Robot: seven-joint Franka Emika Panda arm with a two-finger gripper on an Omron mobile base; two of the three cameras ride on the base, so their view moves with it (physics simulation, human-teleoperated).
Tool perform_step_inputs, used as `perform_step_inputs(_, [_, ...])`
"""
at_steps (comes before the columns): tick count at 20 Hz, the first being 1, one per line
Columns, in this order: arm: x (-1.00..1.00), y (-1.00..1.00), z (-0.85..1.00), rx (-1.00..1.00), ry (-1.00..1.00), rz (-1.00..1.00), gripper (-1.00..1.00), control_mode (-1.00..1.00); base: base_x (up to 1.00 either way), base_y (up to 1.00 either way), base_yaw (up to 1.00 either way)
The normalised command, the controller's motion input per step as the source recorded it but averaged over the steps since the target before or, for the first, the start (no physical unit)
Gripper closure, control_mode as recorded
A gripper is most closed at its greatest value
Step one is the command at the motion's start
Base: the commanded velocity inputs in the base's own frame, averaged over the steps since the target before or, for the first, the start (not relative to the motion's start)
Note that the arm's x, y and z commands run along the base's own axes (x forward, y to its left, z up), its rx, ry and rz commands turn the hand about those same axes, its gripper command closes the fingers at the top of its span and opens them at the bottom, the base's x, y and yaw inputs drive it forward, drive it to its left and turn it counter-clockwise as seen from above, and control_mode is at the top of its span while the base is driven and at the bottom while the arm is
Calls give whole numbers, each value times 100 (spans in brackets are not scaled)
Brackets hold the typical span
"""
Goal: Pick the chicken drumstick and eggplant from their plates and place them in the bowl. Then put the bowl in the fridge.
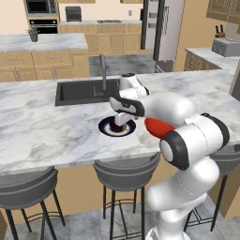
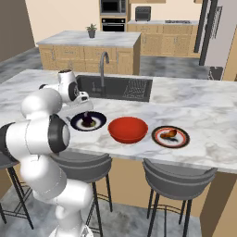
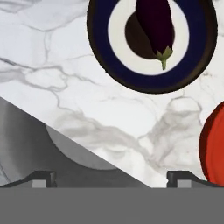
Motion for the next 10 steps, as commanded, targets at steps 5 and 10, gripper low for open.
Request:
perform_step_inputs(5, [22, 17, -25, 0, 0, 0, -100, -100, 0, 0, 0])
perform_step_inputs(10, [20, 7, -21, 0, 0, 0, -100, -100, 0, 0, 0])
